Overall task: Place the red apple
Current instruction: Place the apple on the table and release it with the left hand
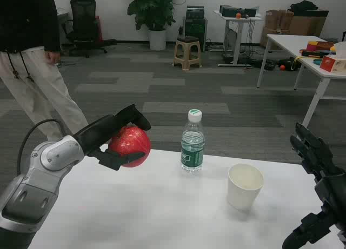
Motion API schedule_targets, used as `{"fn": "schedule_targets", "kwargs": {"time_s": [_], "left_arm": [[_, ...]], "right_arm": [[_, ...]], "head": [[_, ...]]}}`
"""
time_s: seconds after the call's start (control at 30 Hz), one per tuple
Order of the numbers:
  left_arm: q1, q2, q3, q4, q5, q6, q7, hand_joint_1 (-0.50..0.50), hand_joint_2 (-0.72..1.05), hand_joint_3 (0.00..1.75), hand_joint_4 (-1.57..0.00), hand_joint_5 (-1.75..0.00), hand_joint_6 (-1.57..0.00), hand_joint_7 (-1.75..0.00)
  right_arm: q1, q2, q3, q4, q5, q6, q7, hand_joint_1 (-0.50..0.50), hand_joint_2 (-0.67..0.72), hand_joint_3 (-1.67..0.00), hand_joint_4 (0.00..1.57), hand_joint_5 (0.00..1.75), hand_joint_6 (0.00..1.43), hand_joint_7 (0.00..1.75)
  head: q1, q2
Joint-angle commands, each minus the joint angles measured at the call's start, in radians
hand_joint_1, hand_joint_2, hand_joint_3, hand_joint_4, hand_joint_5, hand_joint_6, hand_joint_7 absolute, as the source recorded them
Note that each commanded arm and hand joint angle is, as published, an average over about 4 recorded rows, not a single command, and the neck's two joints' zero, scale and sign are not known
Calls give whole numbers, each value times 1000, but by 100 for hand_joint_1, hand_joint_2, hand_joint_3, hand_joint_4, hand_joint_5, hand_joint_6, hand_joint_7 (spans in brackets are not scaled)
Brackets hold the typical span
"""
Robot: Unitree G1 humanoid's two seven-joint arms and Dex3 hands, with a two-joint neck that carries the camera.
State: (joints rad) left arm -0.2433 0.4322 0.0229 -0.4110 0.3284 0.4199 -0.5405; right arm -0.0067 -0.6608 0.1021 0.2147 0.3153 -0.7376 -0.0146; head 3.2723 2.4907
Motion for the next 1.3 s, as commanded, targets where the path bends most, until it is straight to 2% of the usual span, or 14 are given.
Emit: {"fn": "schedule_targets", "kwargs": {"time_s": [0.03,0.37,0.6,0.93,1.3], "left_arm": [[7,-26,3,-7,-17,-7,10,-50,69,79,-7,-175,0,-154],[18,-53,6,-9,-2,-25,8,-50,69,79,-7,-175,0,-154],[18,-65,19,-8,-6,-44,5,-50,69,79,-7,-175,0,-154],[22,-110,46,-6,-2,-72,0,-50,69,79,-7,-175,0,-154],[22,-109,27,2,35,-78,-7,-50,69,79,-7,-175,0,-154]], "right_arm": [[-20,0,4,2,9,-11,1,-42,41,0,0,0,0,14],[-22,0,4,2,13,-12,1,-42,41,0,0,0,0,14],[-36,14,3,17,14,-25,1,-40,41,0,0,0,0,14],[-42,17,7,20,14,-25,2,-42,41,0,0,0,0,14],[-45,15,8,20,13,-25,2,-42,41,0,0,0,0,14]], "head": [[20,-18],[14,2],[14,18],[16,18],[17,6]]}}
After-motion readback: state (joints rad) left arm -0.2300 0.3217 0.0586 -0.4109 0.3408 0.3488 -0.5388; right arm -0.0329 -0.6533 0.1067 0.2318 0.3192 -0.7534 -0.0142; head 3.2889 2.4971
